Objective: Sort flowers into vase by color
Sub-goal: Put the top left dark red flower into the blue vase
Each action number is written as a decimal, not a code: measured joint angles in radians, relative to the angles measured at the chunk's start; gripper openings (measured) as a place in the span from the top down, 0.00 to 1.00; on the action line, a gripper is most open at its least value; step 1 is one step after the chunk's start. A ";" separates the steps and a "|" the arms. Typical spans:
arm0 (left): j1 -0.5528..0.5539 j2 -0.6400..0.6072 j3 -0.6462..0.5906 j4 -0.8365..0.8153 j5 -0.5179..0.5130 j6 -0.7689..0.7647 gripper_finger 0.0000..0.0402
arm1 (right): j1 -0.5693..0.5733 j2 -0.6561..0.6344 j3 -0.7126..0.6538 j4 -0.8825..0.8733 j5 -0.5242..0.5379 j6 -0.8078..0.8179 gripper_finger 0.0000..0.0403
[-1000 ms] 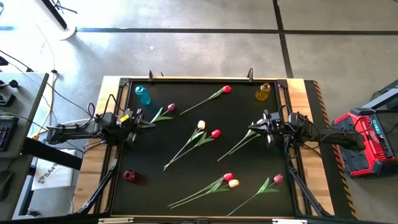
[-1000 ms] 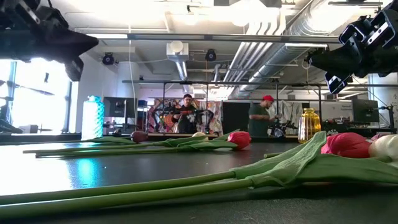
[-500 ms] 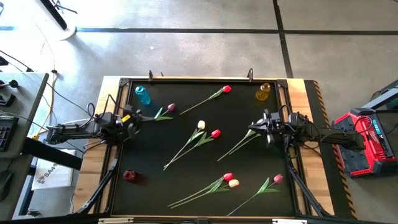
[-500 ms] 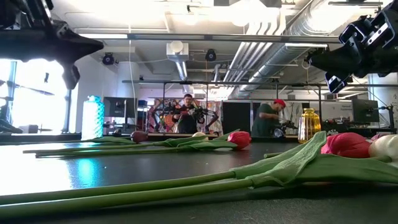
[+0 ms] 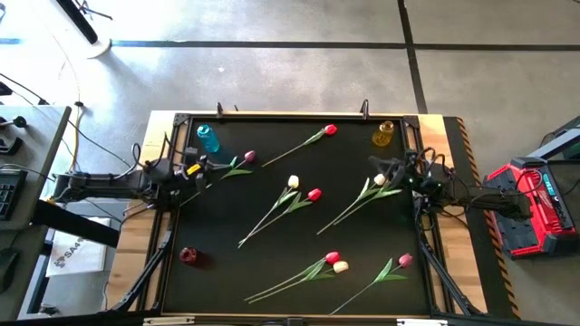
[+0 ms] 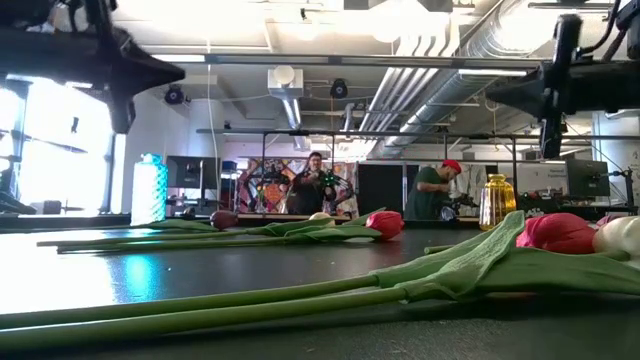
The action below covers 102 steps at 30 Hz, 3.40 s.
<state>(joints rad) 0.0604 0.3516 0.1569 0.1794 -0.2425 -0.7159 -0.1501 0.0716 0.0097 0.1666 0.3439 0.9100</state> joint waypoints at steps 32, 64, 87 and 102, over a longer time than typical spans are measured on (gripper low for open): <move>0.425 0.952 0.462 -0.452 0.223 0.289 0.57 | 0.000 0.367 0.187 0.085 -0.044 0.022 0.72; 0.422 1.236 0.693 -0.630 0.137 0.397 0.97 | 0.000 0.696 0.365 0.085 -0.048 -0.081 0.93; 0.478 0.549 0.840 -0.522 -0.193 0.558 1.00 | 0.000 0.696 0.365 0.048 -0.048 -0.079 1.00; 0.558 0.495 0.839 -0.153 -0.416 0.911 1.00 | 0.001 0.696 0.364 0.048 -0.008 -0.080 1.00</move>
<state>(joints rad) 0.6186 0.8463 0.9962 0.0268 -0.6584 0.1953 -0.1494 0.7677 0.3740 0.2142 0.3358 0.8299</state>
